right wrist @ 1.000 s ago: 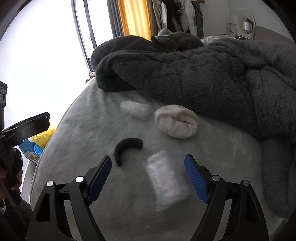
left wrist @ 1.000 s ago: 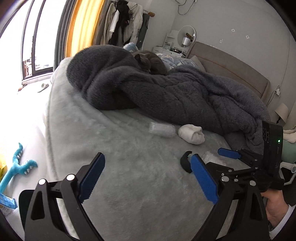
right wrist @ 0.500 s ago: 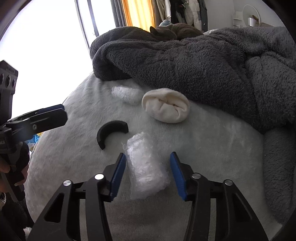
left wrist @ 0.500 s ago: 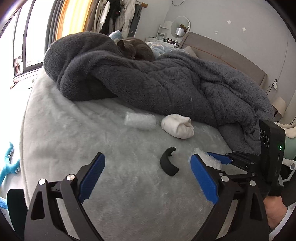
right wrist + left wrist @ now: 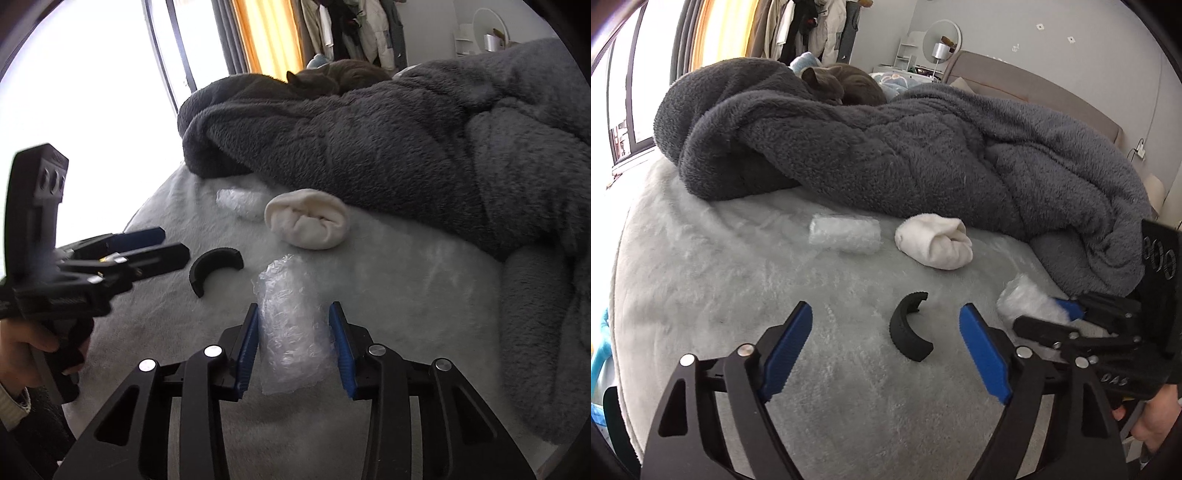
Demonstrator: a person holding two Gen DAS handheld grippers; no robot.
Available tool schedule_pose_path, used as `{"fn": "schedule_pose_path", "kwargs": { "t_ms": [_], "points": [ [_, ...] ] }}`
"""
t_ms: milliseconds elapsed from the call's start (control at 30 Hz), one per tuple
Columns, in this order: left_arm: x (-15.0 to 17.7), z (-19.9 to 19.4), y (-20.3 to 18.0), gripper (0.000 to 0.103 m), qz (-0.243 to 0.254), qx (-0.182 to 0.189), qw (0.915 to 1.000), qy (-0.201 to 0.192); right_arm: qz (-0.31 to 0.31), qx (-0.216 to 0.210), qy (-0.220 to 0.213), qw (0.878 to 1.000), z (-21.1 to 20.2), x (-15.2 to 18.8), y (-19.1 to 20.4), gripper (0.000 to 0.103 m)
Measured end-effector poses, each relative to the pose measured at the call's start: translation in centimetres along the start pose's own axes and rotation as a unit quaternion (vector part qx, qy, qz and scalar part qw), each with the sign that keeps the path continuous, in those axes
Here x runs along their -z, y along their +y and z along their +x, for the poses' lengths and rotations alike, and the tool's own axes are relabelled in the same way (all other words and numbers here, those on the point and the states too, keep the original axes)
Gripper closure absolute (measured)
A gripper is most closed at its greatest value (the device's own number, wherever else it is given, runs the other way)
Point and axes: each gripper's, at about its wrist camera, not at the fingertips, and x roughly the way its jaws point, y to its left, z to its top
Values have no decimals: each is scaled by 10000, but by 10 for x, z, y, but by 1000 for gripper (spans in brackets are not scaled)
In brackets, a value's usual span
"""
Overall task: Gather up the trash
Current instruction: 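Grasp the clear bubble wrap with the right tool while the left tool grasps the black ring piece, then carry the bubble wrap and black ring piece over to the teal bin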
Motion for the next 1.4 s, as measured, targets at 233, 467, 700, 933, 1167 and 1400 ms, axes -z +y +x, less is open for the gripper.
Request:
{"fn": "schedule_pose_path", "kwargs": {
  "t_ms": [233, 467, 700, 933, 1167, 1400],
  "points": [
    [1, 18, -10, 32, 142, -75, 9998, 155, 118, -82, -160, 9998, -16, 2, -9, 65],
    [-1, 36, -17, 46, 221, -126, 9992, 294, 173, -50, -170, 9997, -25, 10, -22, 65],
    [-2, 50, -16, 59, 157, -133, 9991, 379, 244, -13, -198, 9995, -34, 15, -33, 65],
    [-1, 56, -12, 77, 68, -183, 9988, 456, 290, 6, -238, 9993, -41, 16, -36, 65],
    [1, 47, -14, 77, 88, -73, 9991, 418, 267, 3, -310, 9992, -40, 5, -26, 65],
    [8, 40, -9, 77, 136, 45, 9986, 507, 212, -30, -376, 9991, -35, -14, -10, 65]
  ]
}}
